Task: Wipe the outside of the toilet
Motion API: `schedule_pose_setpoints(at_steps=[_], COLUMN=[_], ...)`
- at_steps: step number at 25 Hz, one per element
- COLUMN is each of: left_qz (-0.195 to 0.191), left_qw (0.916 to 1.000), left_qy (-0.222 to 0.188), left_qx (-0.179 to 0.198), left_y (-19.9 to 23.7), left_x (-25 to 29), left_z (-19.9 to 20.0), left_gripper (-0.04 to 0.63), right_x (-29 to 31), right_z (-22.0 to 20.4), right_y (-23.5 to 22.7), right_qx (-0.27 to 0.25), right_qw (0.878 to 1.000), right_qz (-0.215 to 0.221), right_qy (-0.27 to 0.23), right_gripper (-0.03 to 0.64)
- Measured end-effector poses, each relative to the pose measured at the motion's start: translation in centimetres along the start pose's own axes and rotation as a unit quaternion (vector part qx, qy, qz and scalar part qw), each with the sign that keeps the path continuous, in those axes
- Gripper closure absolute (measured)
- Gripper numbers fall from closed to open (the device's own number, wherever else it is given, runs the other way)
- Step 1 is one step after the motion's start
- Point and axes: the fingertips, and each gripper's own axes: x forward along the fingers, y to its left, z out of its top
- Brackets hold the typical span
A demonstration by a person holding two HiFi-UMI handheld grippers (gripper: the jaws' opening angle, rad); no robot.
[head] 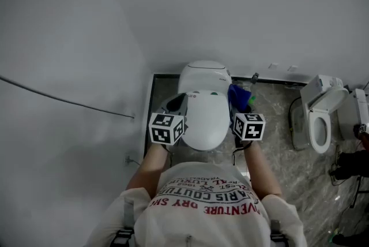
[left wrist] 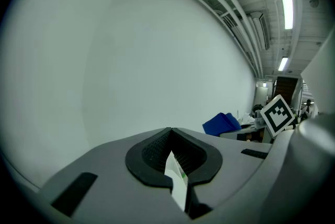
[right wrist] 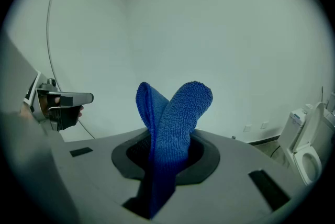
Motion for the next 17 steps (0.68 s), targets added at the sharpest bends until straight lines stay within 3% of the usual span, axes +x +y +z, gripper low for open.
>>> schedule_pose_setpoints(at_steps=[17], left_qz=[0.011], left_qw=[0.9998], left_qy=[0.013], left_qx=[-0.007], left_y=[-1.2], left_x=[0.7], left_z=[-0.5], left_gripper=[0.588], right_x=[0.0], right_z=[0.4], right_y=[-0.8], right_qx=[-0.019], right_qw=[1.0], right_qz=[0.015], right_qy=[-0.007], right_gripper=[0.545])
